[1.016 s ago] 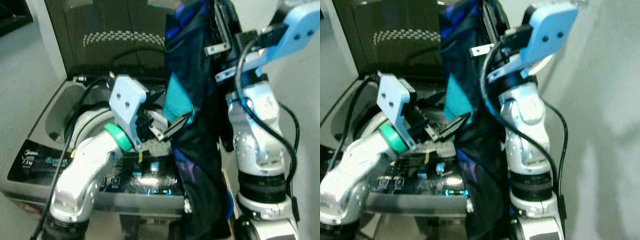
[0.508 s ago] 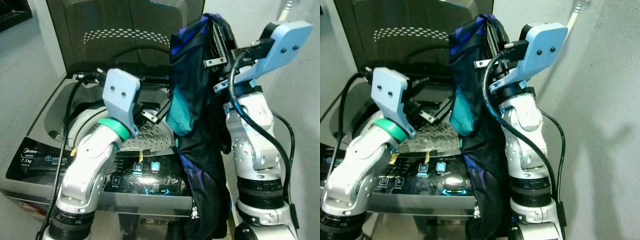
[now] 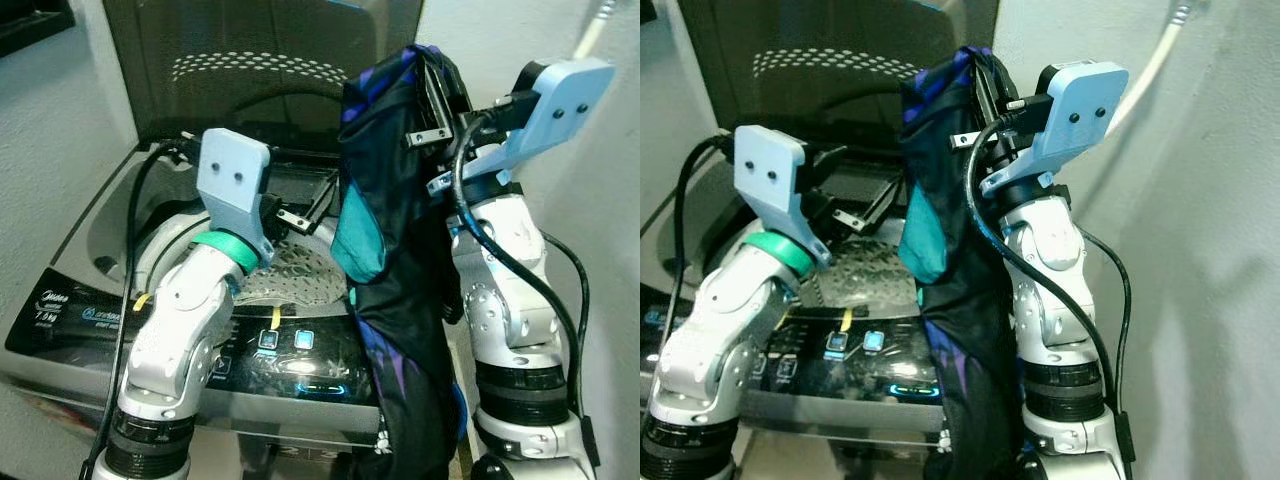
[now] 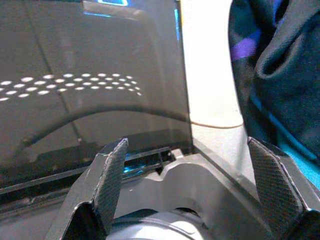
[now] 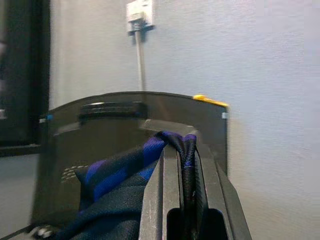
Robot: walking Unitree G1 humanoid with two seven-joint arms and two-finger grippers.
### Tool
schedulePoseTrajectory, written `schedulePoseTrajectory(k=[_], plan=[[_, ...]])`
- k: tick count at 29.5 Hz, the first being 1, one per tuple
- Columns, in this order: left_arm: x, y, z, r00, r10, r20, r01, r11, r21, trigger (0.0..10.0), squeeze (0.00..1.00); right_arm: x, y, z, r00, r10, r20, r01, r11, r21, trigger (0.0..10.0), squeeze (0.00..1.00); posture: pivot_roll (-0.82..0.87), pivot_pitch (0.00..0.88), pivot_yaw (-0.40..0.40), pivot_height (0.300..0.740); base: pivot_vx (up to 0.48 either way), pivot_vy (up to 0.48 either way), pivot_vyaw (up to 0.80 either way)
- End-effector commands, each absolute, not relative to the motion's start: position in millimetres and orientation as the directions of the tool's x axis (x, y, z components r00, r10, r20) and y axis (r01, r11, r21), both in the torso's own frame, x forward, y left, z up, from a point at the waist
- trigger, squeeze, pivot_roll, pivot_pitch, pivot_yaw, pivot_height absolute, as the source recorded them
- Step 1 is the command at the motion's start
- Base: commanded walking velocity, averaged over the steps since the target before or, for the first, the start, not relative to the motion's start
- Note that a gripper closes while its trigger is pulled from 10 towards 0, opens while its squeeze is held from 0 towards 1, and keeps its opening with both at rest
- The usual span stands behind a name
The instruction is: Clothes washing
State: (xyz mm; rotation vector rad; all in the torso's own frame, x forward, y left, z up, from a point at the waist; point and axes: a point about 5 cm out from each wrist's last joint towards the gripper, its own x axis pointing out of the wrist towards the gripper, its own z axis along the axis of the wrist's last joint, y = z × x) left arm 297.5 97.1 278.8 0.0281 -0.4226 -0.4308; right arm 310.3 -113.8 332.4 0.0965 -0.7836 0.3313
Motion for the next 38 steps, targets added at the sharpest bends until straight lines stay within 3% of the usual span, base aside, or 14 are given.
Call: schedulePoseTrajectory(k=[1,11,22,24,25,26,29,32,33,35,37,38], plan=[[299.5,99.1,275.2,0.836,-0.404,0.371,0.393,0.913,0.11,10.0,0.0,307.9,-110.7,333.2,0.649,0.265,0.713,-0.334,0.942,-0.047,10.0,0.0,0.08,0.0,0.027,0.74,0.0,0.48,0.0],[299.5,99.2,275.1,0.837,-0.401,0.372,0.384,0.915,0.122,10.0,0.0,308.0,-110.9,332.7,0.651,0.265,0.711,-0.327,0.943,-0.051,10.0,0.0,0.08,0.0,0.032,0.74,0.0,0.45,0.0],[299.6,94.3,274.3,0.822,-0.449,0.352,0.446,0.89,0.095,10.0,0.0,306.9,-111.4,330.8,0.656,0.259,0.708,-0.315,0.948,-0.056,10.0,0.0,0.07,0.0,0.038,0.74,0.0,0.0,0.0],[292.3,92.1,275.9,0.757,-0.563,0.333,0.566,0.818,0.096,10.0,0.0,307.0,-110.8,331.2,0.655,0.261,0.709,-0.312,0.948,-0.061,10.0,0.0,0.07,0.0,0.037,0.74,0.0,0.0,0.0],[280.5,92.1,279.0,0.649,-0.694,0.311,0.694,0.708,0.131,10.0,0.0,307.4,-111.2,334.7,0.647,0.258,0.718,-0.306,0.95,-0.066,10.0,0.0,0.07,0.0,0.037,0.74,0.0,0.0,0.0],[280.5,92.1,279.0,0.649,-0.694,0.311,0.694,0.708,0.131,10.0,0.0,307.4,-111.2,334.7,0.647,0.258,0.718,-0.306,0.95,-0.066,10.0,0.0,0.07,0.0,0.037,0.74,0.0,0.0,0.0],[265.7,93.6,283.8,0.51,-0.813,0.282,0.804,0.567,0.181,10.0,0.0,308.5,-115.4,354.2,0.603,0.243,0.76,-0.297,0.952,-0.069,10.0,0.0,0.07,0.0,0.043,0.74,0.0,0.0,0.0],[261.2,94.1,285.7,0.466,-0.841,0.276,0.831,0.523,0.19,10.0,0.0,308.3,-117.7,365.4,0.576,0.236,0.783,-0.297,0.952,-0.068,10.0,0.0,0.07,0.0,0.043,0.74,0.0,0.0,0.0],[250.2,88.1,278.3,0.343,-0.913,0.223,0.907,0.383,0.176,10.0,0.0,301.0,-121.7,404.2,0.467,0.234,0.853,-0.323,0.943,-0.081,10.0,0.0,0.07,0.0,0.045,0.74,0.0,0.0,0.0],[250.2,88.1,278.3,0.343,-0.913,0.223,0.907,0.383,0.176,10.0,0.0,301.0,-121.7,404.2,0.467,0.234,0.853,-0.323,0.943,-0.081,10.0,0.0,0.07,0.0,0.045,0.74,0.0,0.0,0.0],[246.2,79.4,266.3,0.277,-0.943,0.186,0.942,0.305,0.143,10.0,0.0,291.2,-121.9,428.1,0.385,0.247,0.889,-0.363,0.927,-0.1,10.0,0.0,0.06,0.0,0.046,0.74,0.0,0.0,0.0],[246.2,79.4,266.3,0.277,-0.943,0.186,0.942,0.305,0.143,10.0,0.0,291.2,-121.9,428.1,0.385,0.247,0.889,-0.363,0.927,-0.1,10.0,0.0,0.06,0.0,0.046,0.74,0.0,0.0,0.0]])
